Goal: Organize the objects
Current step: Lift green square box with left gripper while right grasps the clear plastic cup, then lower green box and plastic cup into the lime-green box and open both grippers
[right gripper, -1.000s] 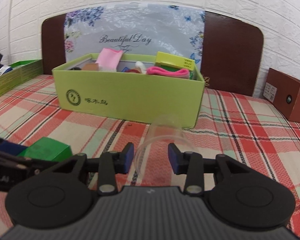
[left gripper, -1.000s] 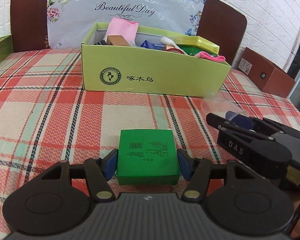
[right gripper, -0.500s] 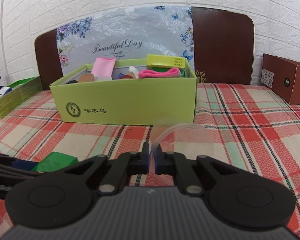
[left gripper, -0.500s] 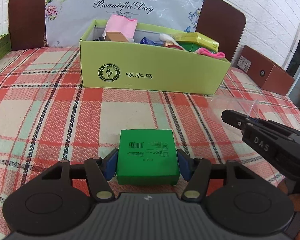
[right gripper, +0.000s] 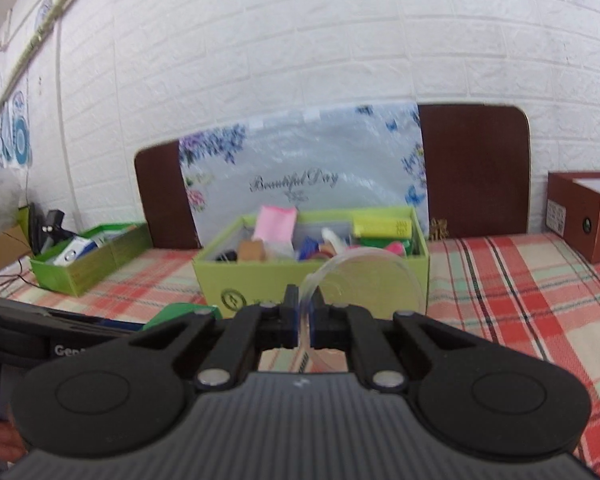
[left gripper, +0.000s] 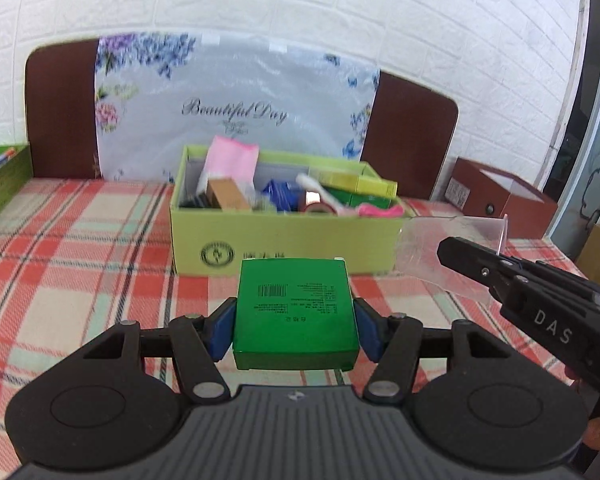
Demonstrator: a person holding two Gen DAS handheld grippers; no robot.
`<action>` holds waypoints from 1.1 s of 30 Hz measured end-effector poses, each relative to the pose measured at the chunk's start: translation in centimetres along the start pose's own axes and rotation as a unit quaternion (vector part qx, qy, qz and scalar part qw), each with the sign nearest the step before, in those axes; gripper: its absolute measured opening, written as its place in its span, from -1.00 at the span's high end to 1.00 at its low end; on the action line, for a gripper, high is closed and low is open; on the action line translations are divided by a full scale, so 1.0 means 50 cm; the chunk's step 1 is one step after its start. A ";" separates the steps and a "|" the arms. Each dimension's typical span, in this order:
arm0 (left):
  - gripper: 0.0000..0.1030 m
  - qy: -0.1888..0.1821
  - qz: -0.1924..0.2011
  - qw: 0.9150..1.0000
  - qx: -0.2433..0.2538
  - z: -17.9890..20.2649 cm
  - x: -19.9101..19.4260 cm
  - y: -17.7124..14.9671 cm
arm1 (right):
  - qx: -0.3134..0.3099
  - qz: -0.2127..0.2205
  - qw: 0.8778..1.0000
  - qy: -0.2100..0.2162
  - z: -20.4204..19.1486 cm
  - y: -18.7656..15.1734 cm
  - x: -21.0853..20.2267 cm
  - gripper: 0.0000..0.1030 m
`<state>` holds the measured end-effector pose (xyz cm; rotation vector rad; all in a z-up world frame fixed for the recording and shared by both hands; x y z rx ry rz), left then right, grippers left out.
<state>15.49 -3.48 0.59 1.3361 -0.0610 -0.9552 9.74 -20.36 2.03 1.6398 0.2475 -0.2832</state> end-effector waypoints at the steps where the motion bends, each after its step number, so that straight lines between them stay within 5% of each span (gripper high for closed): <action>1: -0.23 0.002 0.006 1.000 -0.001 -0.002 -0.004 0.013 | -0.002 0.007 1.000 0.004 -0.003 0.013 -0.001 0.91; 9: -0.23 0.022 0.046 0.999 -0.009 -0.032 0.007 0.121 | -0.031 0.054 0.998 0.013 -0.037 0.100 0.022 0.91; 17: -0.23 0.039 0.041 0.998 -0.019 -0.083 0.096 0.203 | -0.050 0.071 0.996 0.005 -0.066 0.151 0.114 0.91; 33: -0.23 0.052 0.016 0.998 -0.037 -0.209 0.256 0.228 | -0.100 0.042 0.994 -0.032 -0.101 0.116 0.389 0.91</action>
Point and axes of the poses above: each gripper's, at about its wrist camera, not at the fingertips, and x roughly the way its jaws point, z to its right, y to its top, the point moved 6 cm from there along x, roughly the way its jaws point, and after that the axes turned 12 degrees about -y, right-handed, at the moved point
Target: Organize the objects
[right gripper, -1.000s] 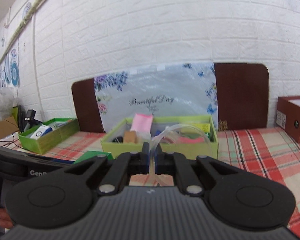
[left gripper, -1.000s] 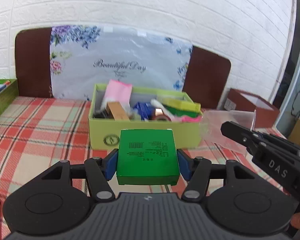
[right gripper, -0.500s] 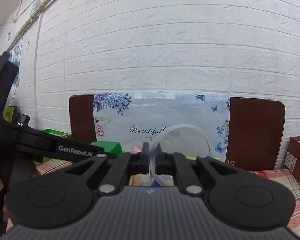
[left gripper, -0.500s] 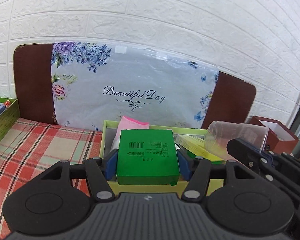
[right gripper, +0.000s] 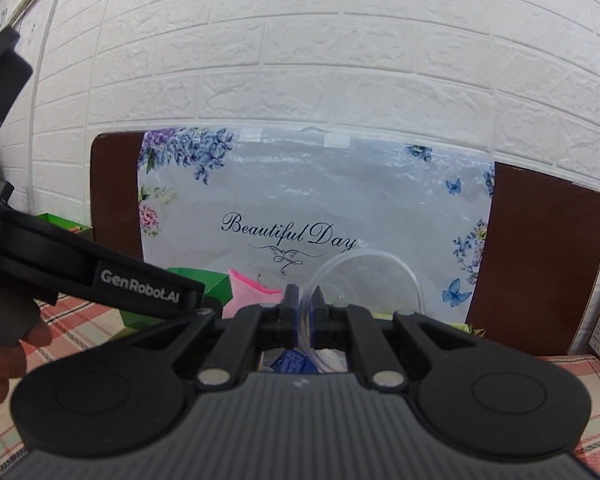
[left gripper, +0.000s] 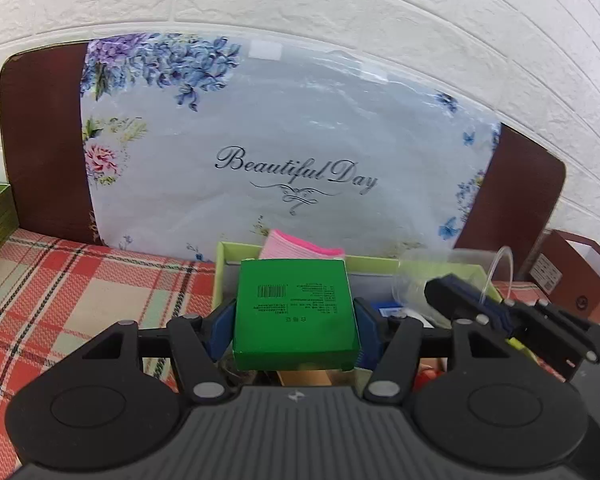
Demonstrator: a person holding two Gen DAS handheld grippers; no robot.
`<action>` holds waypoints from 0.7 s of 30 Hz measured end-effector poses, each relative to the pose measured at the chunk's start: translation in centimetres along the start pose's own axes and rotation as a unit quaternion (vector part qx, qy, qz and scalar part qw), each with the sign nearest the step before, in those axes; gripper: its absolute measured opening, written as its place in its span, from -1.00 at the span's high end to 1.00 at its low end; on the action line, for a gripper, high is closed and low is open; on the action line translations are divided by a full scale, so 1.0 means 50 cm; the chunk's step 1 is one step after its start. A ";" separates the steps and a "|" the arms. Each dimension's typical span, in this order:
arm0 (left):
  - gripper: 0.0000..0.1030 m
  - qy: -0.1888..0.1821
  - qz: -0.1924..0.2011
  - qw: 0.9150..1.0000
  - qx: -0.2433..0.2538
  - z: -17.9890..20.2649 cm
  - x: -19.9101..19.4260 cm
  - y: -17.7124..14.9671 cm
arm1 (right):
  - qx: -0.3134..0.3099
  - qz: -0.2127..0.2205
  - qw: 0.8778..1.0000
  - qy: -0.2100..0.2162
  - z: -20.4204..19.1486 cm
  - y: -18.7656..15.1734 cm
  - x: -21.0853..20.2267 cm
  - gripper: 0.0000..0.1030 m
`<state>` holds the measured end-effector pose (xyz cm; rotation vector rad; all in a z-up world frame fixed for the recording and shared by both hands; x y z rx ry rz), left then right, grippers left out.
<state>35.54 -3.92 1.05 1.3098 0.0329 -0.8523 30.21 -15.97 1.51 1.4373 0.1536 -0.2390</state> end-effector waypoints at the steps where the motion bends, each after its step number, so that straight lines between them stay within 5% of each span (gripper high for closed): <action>1: -0.27 -0.003 0.008 1.000 -0.004 -0.006 0.001 0.001 | -0.003 -0.003 1.000 -0.001 -0.003 -0.005 0.012 0.89; 3: -0.43 -0.013 0.013 1.000 -0.020 -0.013 0.000 0.001 | -0.015 -0.022 1.000 0.004 -0.012 -0.020 0.033 0.81; 5: -0.54 -0.020 0.014 0.999 -0.031 -0.017 -0.003 -0.004 | -0.023 -0.041 0.999 0.015 -0.019 -0.038 0.037 0.53; 7: -0.56 -0.016 0.012 0.999 -0.028 -0.017 -0.005 -0.010 | -0.024 -0.032 0.999 0.009 -0.020 -0.048 0.023 0.00; 9: -0.59 -0.008 0.008 1.000 -0.023 -0.016 -0.009 -0.019 | -0.024 -0.023 0.999 0.003 -0.020 -0.051 0.004 -0.22; 17: -0.72 0.021 0.004 1.000 -0.007 0.009 -0.078 -0.045 | -0.009 -0.038 0.999 0.011 -0.010 -0.061 -0.061 -0.94; 21: -0.77 0.058 0.008 0.998 0.028 0.047 -0.139 -0.059 | 0.000 -0.040 0.999 0.006 0.013 -0.061 -0.118 -1.00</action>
Point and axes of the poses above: each gripper's, at about its wrist camera, not at the fingertips, and x roughly the way its jaws point, z to its right, y to its top, the point moved 6 cm from there along x, roughly the way its jaws point, and after that the axes turned 12 degrees about -y, right-handed, at the moved point
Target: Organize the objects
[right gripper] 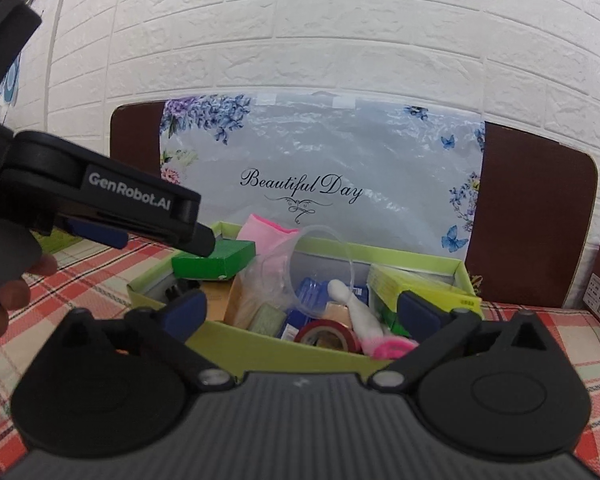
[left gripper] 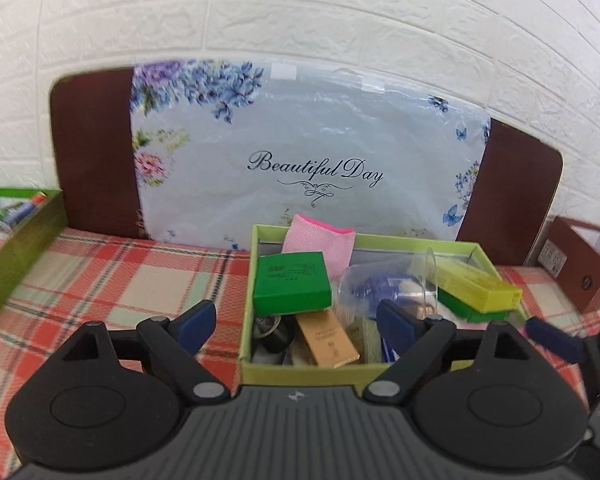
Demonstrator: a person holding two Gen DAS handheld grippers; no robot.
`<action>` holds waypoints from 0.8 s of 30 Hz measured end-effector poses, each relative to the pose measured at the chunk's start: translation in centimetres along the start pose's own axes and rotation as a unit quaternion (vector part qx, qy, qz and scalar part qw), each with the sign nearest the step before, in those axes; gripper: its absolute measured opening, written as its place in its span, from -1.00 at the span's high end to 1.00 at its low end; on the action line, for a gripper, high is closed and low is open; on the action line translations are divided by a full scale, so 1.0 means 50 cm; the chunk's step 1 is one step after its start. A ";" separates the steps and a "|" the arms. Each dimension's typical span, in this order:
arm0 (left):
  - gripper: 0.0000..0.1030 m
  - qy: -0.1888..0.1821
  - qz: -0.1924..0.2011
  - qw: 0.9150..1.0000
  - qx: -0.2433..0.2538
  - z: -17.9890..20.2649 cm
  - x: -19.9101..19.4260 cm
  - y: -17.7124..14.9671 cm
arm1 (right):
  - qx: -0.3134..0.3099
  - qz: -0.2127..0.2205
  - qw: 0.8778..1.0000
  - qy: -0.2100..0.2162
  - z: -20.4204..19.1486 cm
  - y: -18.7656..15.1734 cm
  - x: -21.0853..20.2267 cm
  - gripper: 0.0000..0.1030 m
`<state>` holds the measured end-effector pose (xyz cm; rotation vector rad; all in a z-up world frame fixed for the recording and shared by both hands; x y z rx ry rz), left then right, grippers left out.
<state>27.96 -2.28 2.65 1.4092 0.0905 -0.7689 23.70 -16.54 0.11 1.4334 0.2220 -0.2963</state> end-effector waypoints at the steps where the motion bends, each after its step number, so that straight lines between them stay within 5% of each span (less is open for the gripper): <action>1: -0.80 0.011 0.004 1.000 0.007 0.009 -0.019 -0.004 | 0.001 0.001 1.000 -0.003 0.006 0.000 -0.017 -1.00; 12: -0.92 0.043 0.017 0.999 0.023 0.095 -0.206 -0.117 | 0.040 -0.036 0.997 -0.059 0.100 -0.052 -0.221 -1.00; 24: -0.92 0.055 -0.028 0.998 0.010 0.115 -0.241 -0.213 | 0.042 -0.077 0.992 -0.087 0.114 -0.139 -0.333 -1.00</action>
Point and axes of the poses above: each gripper's, at about its wrist camera, not at the fingertips, and x roughly the way its jaws point, z to its right, y to its top, the point moved 6 cm from there along x, roughly the way its jaws point, and after that the axes turned 12 degrees about -y, right-handed, at the moved point
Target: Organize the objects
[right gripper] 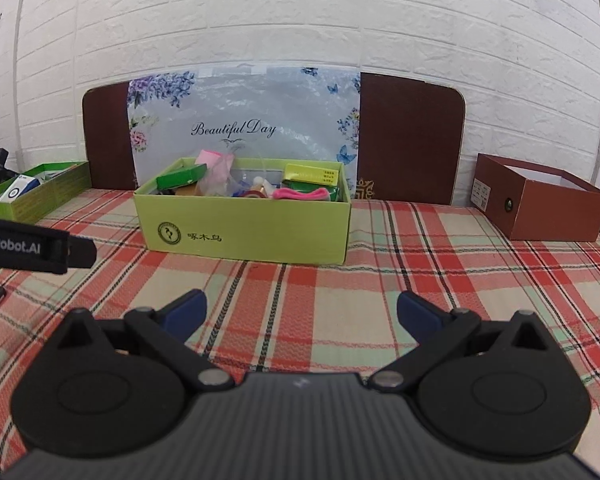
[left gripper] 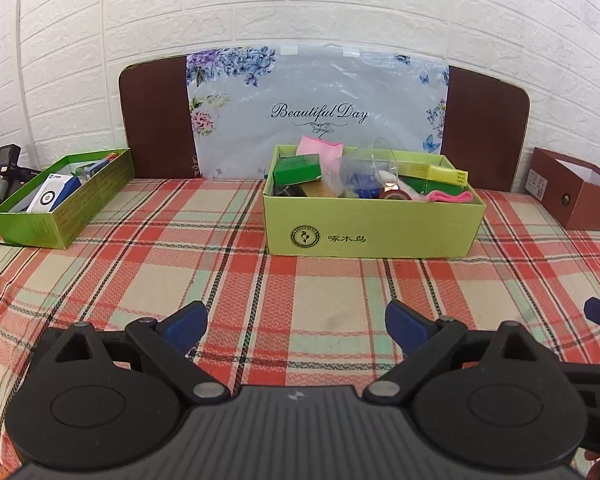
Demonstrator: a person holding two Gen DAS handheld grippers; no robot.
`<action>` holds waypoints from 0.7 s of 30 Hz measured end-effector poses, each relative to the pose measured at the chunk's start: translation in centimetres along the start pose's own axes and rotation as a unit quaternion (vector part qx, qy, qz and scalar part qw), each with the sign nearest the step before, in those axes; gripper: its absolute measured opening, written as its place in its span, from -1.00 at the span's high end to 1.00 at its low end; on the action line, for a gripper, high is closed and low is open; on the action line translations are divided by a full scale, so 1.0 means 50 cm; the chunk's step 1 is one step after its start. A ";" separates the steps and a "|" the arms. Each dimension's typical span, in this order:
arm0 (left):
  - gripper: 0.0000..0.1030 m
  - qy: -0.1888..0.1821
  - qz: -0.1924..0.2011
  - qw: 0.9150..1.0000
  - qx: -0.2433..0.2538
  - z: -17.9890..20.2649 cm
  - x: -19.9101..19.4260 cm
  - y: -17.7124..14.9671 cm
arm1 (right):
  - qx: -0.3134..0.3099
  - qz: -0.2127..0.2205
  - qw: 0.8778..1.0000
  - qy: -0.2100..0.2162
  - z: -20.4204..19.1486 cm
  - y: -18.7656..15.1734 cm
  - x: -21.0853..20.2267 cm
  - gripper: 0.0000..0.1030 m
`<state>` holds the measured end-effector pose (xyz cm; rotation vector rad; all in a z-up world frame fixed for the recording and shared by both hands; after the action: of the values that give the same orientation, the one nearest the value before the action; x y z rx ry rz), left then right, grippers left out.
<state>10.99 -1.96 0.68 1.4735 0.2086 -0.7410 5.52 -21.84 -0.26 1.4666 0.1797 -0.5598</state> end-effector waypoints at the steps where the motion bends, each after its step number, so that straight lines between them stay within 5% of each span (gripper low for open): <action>1: -0.92 0.002 -0.001 1.000 0.000 -0.001 0.001 0.000 | -0.001 -0.002 1.000 0.001 -0.002 -0.001 0.001 -1.00; 21: -0.92 -0.008 -0.015 1.000 -0.003 -0.005 0.025 -0.019 | 0.011 -0.022 1.000 0.003 -0.012 -0.001 0.036 -1.00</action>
<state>11.49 -2.04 -0.85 1.4602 0.2208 -0.7764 7.19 -21.73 -1.19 1.4883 0.2124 -0.5949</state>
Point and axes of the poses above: each gripper's, at about its wrist camera, not at the fingertips, and x roughly the way its jaws point, z to its right, y to its top, the point moved 6 cm from there along x, roughly the way its jaws point, and after that the axes turned 12 degrees about -y, right-handed, at the moved point
